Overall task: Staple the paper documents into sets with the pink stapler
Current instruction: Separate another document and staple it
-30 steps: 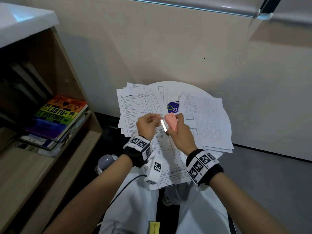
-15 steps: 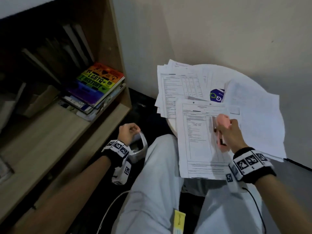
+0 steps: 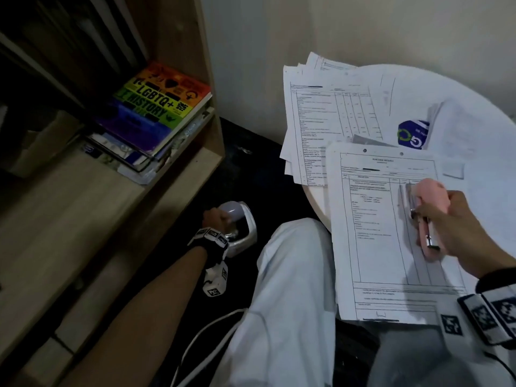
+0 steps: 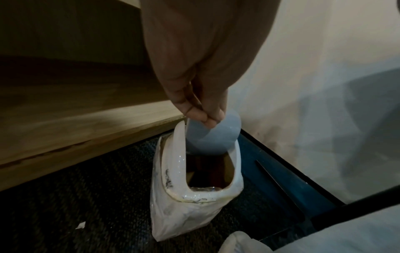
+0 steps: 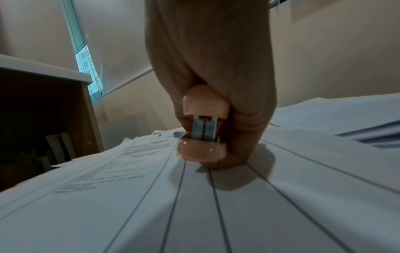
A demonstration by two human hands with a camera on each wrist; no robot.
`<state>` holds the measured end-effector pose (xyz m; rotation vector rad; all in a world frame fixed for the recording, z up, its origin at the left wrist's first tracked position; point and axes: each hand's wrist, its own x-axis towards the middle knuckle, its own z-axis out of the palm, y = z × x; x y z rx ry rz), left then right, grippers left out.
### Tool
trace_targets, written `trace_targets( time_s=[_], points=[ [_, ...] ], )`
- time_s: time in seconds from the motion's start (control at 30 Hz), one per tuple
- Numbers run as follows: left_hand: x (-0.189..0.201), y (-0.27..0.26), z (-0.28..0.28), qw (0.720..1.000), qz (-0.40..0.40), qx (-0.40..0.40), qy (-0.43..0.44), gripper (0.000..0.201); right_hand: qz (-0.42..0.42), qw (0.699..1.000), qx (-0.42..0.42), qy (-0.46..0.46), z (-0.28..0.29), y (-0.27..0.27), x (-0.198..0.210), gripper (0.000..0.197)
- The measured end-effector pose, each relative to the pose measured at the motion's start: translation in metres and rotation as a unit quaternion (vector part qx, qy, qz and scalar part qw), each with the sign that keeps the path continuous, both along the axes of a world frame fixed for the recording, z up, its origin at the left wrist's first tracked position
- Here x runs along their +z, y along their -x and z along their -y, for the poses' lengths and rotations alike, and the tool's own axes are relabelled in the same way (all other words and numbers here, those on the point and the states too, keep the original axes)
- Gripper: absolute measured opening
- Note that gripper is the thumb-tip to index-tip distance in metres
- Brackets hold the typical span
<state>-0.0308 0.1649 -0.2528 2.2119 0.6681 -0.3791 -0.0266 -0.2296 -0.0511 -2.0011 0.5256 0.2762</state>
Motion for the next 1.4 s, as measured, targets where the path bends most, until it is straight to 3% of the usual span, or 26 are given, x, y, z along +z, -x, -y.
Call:
trace_targets(
  time_s=[0.17,0.27,0.4,0.5,0.57,0.63,0.73,0.8,0.93,1.0,1.17,1.33,1.4],
  points=[
    [0.013,-0.001,-0.002,0.999,0.032,0.005,0.005,0.024,0.002,1.000,-0.005,-0.015,-0.008,0.002,0.008,0.029],
    [0.052,-0.005,0.011,0.990,0.143,-0.008,-0.012,0.013,0.000,1.000,-0.001,-0.015,-0.006,0.003,0.008,0.028],
    [0.122,0.004,0.048,0.928,0.367,-0.060,-0.018,0.015,0.010,1.000,-0.003,-0.029,-0.007,0.004,0.006,0.029],
    [0.163,0.013,0.084,0.901,0.418,-0.113,0.029,0.007,0.020,0.999,-0.012,-0.031,-0.010,0.007,0.006,0.028],
    [0.183,0.017,0.109,0.900,0.400,-0.158,0.063,0.004,0.022,0.999,-0.024,-0.034,-0.011,0.009,0.007,0.028],
    [0.188,0.016,0.131,0.923,0.325,-0.190,0.074,0.014,0.024,0.999,-0.029,-0.030,-0.013,0.011,0.012,0.028],
    [0.189,0.016,0.156,0.960,0.187,-0.203,0.038,0.028,0.022,0.998,-0.039,-0.048,-0.014,0.016,0.017,0.025],
    [0.193,0.022,0.172,0.970,0.156,-0.183,0.021,0.027,0.022,0.997,-0.047,-0.057,-0.014,0.020,0.019,0.026],
    [0.207,0.038,0.195,0.962,0.155,-0.200,-0.104,0.049,0.021,0.997,-0.052,-0.056,-0.011,0.024,0.020,0.029],
    [0.207,0.043,0.201,0.952,0.183,-0.214,-0.123,0.052,0.017,0.996,-0.055,-0.070,-0.009,0.026,0.021,0.031],
    [0.205,0.029,0.200,0.959,0.232,-0.158,-0.040,0.025,0.018,0.995,-0.053,-0.085,-0.001,0.028,0.026,0.043],
    [0.199,0.000,0.201,0.959,0.245,-0.145,0.011,0.026,0.091,0.987,-0.129,-0.037,0.018,0.031,0.034,0.016],
    [0.198,-0.009,0.202,0.960,0.241,-0.144,0.026,0.028,0.084,0.986,-0.144,-0.024,0.027,0.037,0.036,0.014]
  ],
)
